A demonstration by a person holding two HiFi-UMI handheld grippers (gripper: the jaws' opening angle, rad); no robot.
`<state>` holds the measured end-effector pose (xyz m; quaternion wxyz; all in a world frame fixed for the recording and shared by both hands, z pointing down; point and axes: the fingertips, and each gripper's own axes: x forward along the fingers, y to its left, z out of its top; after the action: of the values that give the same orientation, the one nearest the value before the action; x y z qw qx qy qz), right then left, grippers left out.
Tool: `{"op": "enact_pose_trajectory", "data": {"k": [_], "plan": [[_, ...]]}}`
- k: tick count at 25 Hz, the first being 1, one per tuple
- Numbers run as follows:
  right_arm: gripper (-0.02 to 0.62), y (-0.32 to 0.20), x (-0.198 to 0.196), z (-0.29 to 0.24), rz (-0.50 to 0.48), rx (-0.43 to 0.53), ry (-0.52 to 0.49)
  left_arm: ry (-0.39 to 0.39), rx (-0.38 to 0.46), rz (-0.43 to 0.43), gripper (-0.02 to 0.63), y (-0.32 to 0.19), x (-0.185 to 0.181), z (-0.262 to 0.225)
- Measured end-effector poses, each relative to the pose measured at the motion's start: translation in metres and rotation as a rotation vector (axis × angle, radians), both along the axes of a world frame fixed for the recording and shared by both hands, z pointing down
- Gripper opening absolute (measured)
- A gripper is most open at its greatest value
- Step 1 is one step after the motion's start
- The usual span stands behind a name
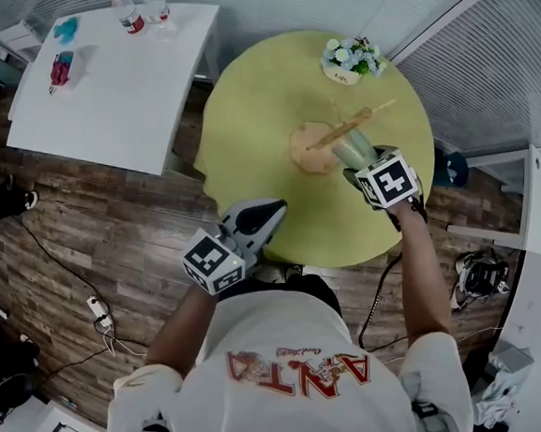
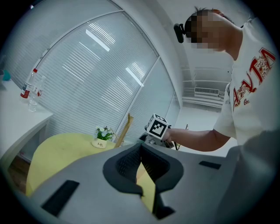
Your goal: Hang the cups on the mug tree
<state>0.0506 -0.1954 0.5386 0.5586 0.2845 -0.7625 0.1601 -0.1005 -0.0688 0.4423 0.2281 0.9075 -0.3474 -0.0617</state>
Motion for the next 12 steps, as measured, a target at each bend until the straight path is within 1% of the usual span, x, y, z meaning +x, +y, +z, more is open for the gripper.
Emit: {"op": "enact_pose_trajectory", "data": {"k": [6,12], "plan": [[0.327,0.0026,0.0026,0.0104,-0.007,-0.020,0.024,0.005,0.004,0.004,0.009,-0.0019,0.0015,-0.0004],[0.327,0.0005,0.0024,0.0096,-0.010,-0.014,0.035,0.009,0.002,0.006,0.009,-0.0004,0.0012,-0.0005]]}}
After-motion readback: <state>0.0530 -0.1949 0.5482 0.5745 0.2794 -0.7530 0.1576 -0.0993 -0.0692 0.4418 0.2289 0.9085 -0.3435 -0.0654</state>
